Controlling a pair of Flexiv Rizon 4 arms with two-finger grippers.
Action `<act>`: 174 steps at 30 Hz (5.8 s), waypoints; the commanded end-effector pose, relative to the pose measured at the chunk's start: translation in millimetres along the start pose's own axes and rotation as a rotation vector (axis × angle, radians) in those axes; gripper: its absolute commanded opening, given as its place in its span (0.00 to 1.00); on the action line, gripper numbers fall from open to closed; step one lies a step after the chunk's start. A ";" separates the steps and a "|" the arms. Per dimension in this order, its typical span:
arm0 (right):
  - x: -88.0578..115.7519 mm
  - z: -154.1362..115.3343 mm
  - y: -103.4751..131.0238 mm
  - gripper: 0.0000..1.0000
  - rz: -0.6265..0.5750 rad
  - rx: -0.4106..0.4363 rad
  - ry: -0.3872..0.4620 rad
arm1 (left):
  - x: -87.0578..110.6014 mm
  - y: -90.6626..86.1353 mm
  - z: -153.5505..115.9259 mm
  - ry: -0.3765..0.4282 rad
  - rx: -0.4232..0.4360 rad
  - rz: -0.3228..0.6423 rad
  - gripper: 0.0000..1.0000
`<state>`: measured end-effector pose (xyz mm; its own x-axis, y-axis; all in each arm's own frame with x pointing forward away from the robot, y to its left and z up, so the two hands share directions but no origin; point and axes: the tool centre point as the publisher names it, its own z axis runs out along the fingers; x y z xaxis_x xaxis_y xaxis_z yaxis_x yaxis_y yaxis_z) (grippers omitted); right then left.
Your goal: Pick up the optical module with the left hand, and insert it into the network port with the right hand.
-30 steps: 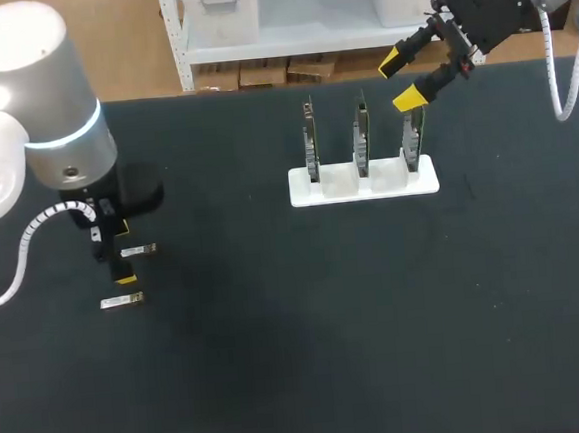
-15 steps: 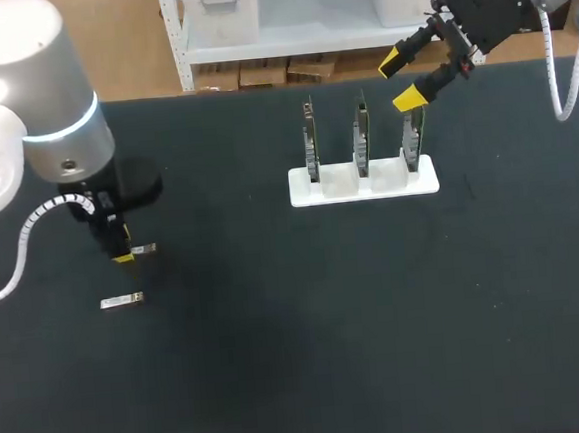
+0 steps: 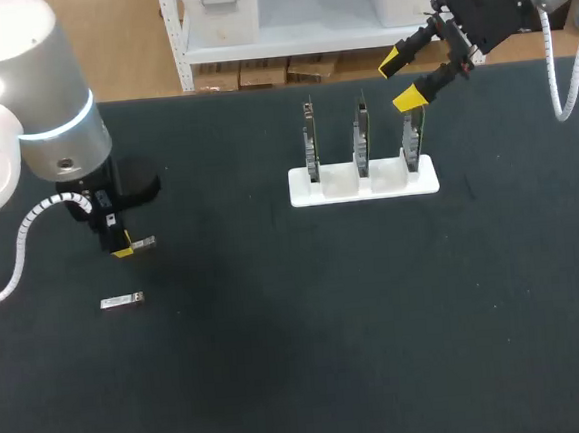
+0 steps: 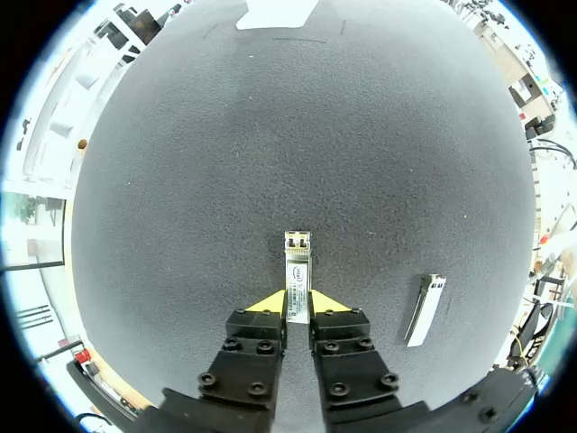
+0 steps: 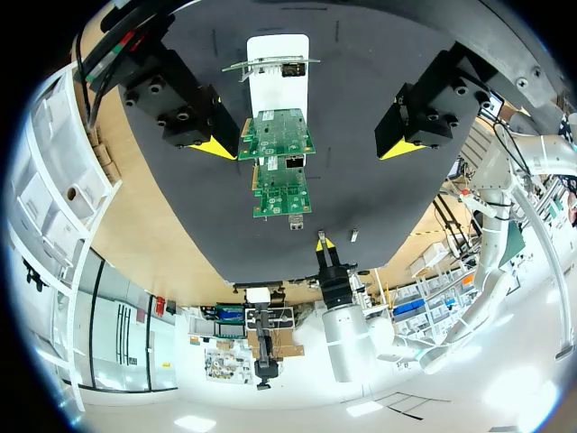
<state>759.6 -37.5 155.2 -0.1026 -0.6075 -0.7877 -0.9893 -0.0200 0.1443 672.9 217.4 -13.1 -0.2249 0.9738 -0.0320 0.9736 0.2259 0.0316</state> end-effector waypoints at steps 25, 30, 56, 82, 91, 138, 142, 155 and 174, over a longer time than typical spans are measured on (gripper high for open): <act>0.1 0.1 2.2 1.00 -0.001 0.005 0.000 | -81.9 56.6 -140.4 -0.812 -0.004 -0.156 0.00; 0.1 0.1 2.2 1.00 -0.001 0.005 0.000 | -79.5 58.9 -143.4 -0.818 -0.015 -0.168 0.00; 0.1 0.1 2.2 1.00 -0.001 0.005 0.000 | -186.2 62.7 -196.4 -1.139 0.096 0.058 0.00; 0.1 0.1 2.2 1.00 -0.001 0.005 0.000 | -216.8 37.6 -213.7 -1.247 0.157 0.146 0.00; 0.1 0.1 2.2 1.00 -0.001 0.005 0.000 | -243.1 35.0 -231.1 -1.324 0.093 0.170 0.00; 0.1 0.1 2.2 1.00 -0.001 0.005 0.000 | -357.7 11.8 -192.8 -1.381 0.175 0.126 0.00; 0.1 0.1 2.2 1.00 -0.001 0.005 0.000 | -363.1 8.5 -191.0 -1.379 0.188 0.140 0.00; 0.1 0.1 2.2 1.00 -0.001 0.005 0.000 | -376.1 2.4 -185.5 -1.365 0.249 0.167 0.00; 0.1 0.1 2.2 1.00 -0.001 0.005 0.000 | -374.2 9.6 -179.7 -1.329 0.210 0.115 0.00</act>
<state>759.5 -37.5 155.2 -0.1026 -0.6074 -0.7877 -0.9893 -0.0199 0.1443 762.8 -139.2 175.6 -0.0502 0.1979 -0.9789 0.9987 0.0119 -0.0488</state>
